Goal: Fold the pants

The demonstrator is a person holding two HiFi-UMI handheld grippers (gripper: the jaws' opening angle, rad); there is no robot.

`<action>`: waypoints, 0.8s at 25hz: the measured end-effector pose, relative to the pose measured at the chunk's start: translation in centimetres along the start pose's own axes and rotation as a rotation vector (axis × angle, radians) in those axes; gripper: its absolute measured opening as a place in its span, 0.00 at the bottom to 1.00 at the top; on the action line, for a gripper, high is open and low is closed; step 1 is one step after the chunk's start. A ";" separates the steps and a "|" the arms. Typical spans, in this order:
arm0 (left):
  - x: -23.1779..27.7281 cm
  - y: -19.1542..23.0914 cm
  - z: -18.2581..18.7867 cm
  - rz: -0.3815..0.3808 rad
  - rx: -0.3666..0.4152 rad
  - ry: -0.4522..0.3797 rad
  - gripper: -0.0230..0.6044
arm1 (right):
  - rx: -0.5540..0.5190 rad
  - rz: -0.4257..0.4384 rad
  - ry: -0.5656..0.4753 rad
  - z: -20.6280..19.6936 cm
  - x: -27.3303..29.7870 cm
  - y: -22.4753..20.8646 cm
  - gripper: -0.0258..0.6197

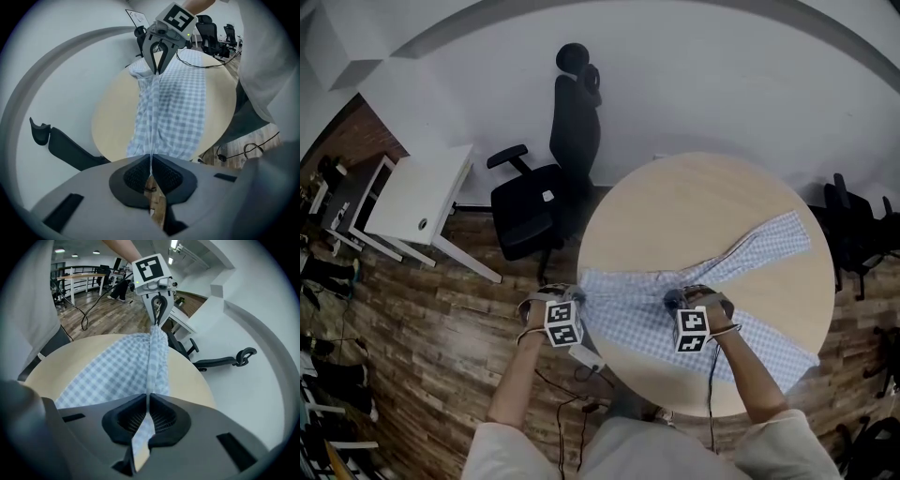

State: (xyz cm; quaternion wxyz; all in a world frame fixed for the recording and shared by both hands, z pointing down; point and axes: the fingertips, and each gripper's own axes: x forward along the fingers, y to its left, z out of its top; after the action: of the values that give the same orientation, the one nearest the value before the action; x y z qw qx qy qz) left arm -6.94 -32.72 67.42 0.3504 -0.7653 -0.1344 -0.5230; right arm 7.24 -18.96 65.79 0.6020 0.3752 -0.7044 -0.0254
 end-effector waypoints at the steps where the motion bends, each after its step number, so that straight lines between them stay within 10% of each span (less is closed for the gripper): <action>1: -0.1 -0.6 -0.3 0.001 0.002 0.011 0.10 | -0.011 0.000 0.002 0.5 -0.2 0.8 0.10; 20: 3.8 -8.0 -4.1 -0.051 -0.022 0.081 0.10 | -0.007 0.124 0.077 3.1 3.3 11.5 0.11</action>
State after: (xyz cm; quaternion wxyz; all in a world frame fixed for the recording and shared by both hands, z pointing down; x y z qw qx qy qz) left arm -12.82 -30.33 74.85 0.3338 -0.7436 -0.1337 -0.5637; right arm -1.18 -13.86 73.23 0.6305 0.3295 -0.7024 0.0240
